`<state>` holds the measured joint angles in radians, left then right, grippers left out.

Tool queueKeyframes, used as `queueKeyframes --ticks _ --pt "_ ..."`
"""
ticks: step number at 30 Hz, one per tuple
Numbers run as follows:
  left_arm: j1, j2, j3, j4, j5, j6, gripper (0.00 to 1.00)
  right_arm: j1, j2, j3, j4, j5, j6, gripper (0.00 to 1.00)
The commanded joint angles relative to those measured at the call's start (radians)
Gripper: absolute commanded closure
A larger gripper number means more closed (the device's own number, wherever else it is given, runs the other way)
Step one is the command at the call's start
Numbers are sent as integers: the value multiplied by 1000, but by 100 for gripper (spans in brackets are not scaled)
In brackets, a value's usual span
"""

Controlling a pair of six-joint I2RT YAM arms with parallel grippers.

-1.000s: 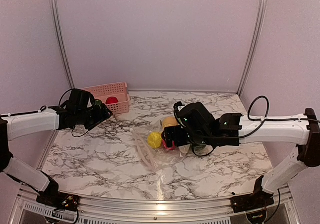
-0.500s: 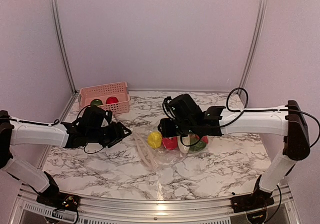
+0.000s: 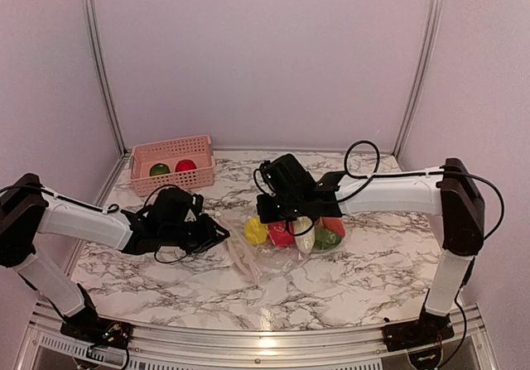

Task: Open the zip-top bag and remove the fake food
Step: Pick up the fake fruit from the zipper food storage bag.

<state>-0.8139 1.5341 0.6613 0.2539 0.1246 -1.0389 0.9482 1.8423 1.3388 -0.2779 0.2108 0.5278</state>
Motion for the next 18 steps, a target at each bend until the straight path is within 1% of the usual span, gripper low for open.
queueKeyframes --ticks 1,5,13,15,18 --pt "-16 65 17 59 10 -11 81 -20 53 63 -29 17 -26 88" --pt "-27 115 41 94 23 -18 84 -20 84 76 -37 23 -34 90" --pt "-49 185 90 110 33 -32 85 -18 103 27 -43 22 -34 92" --pt "-53 189 95 107 32 -33 85 -14 103 7 -42 13 -31 93" --pt "-55 195 100 96 26 -32 82 6 104 -18 -35 5 -31 93"
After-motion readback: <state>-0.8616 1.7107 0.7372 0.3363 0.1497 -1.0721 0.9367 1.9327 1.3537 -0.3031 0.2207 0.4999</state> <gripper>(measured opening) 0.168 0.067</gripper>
